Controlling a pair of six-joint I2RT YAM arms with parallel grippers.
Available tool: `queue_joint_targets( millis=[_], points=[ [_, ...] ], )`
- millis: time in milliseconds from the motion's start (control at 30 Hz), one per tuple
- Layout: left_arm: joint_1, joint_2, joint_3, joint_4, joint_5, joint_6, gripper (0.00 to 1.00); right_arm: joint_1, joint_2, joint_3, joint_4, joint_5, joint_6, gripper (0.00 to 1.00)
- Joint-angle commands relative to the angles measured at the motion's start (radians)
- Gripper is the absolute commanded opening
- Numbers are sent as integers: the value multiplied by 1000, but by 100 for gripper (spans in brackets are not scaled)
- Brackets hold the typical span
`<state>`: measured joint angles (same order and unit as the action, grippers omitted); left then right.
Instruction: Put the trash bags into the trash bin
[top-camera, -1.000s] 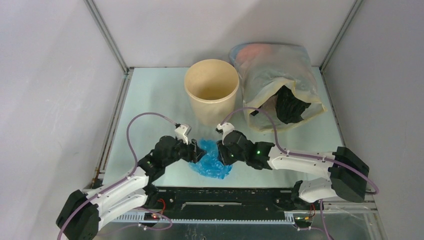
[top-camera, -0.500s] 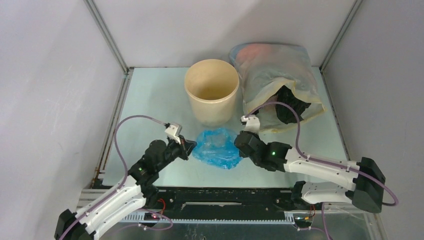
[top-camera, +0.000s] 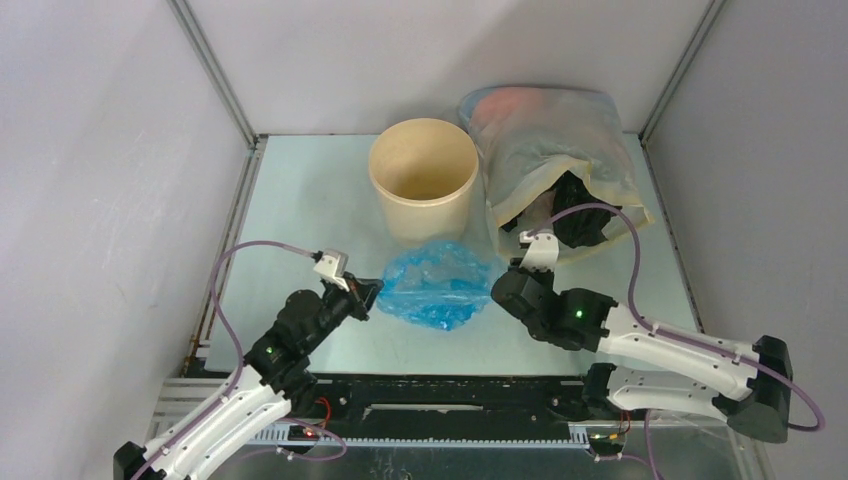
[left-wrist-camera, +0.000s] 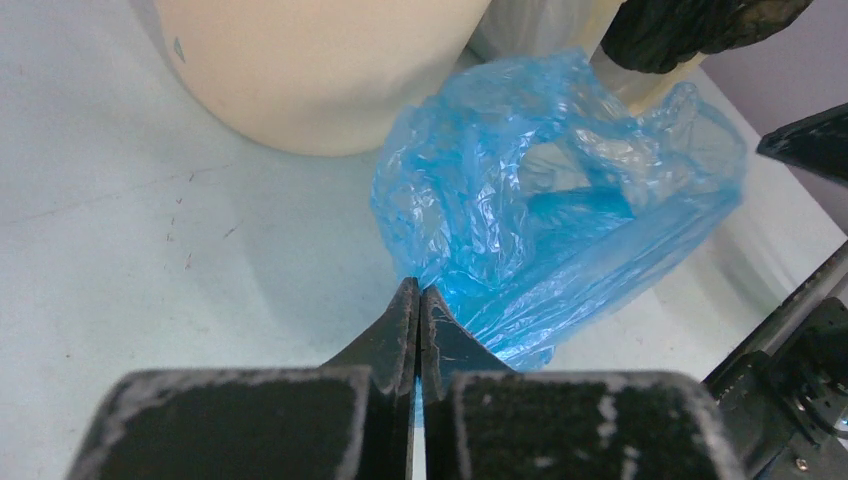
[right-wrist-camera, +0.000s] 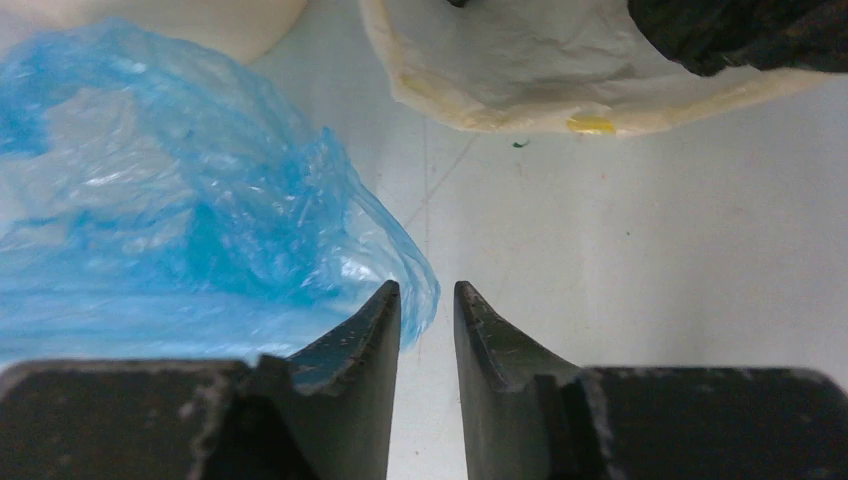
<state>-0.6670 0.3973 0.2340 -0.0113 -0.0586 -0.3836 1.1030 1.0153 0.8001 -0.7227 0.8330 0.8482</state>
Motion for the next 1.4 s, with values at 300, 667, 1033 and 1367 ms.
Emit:
queue_joint_targets(
  millis=[300, 667, 1033, 1367],
  points=[
    [-1, 64, -17, 76, 115, 23, 4, 12, -120, -59, 469, -488, -484, 75],
    [-2, 27, -33, 97, 156, 25, 5, -128, -17, -49, 389, -287, 98, 73],
    [-2, 20, -41, 109, 187, 22, 5, -107, -31, -53, 140, -180, 525, 71],
    [-2, 4, -54, 154, 260, 22, 6, -106, 69, -64, 292, -317, 525, 66]
  ],
)
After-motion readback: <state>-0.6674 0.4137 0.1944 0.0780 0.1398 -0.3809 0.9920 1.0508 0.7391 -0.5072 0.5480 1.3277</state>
